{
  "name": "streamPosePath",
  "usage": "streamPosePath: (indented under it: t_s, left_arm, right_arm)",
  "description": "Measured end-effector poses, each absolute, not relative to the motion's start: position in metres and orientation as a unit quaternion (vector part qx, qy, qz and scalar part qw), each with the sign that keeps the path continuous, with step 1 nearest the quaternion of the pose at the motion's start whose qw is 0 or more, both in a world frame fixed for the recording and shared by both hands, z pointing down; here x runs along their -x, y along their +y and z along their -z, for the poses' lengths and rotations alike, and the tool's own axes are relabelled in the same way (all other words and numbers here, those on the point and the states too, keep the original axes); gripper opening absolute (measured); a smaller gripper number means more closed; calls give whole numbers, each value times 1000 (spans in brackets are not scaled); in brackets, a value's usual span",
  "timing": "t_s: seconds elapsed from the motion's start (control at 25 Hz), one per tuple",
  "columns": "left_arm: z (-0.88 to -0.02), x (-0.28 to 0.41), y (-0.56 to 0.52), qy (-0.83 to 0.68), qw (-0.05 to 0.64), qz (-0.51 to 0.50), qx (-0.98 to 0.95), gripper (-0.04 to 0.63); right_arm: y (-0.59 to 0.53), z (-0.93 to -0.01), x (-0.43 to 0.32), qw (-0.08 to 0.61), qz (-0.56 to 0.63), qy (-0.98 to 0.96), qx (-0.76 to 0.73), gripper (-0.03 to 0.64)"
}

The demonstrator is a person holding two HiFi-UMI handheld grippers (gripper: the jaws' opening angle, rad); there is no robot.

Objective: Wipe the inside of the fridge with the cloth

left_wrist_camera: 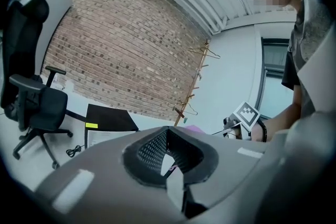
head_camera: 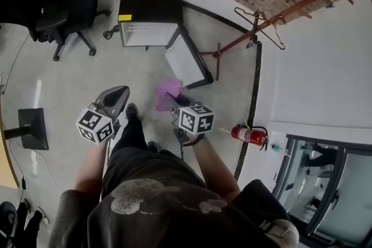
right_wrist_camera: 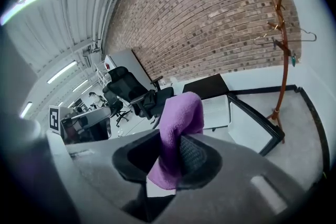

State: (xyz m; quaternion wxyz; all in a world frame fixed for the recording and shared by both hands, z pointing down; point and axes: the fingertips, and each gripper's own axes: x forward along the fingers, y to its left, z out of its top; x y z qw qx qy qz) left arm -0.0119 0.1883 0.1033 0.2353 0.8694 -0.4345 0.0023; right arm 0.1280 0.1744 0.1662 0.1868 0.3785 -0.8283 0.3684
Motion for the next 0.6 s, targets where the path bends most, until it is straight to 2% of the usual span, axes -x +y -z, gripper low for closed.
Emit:
streamPosePath:
  t_s: [0.28, 0.6]
  left_arm:
    - [-118, 44, 104, -400, 250, -6, -882, 17]
    - [-158, 59, 42, -395, 274, -12, -877, 17]
  right_arm:
    - [94, -177, -74, 202, -369, -821, -386, 74]
    - [42, -228, -58, 239, -378, -810, -379, 74]
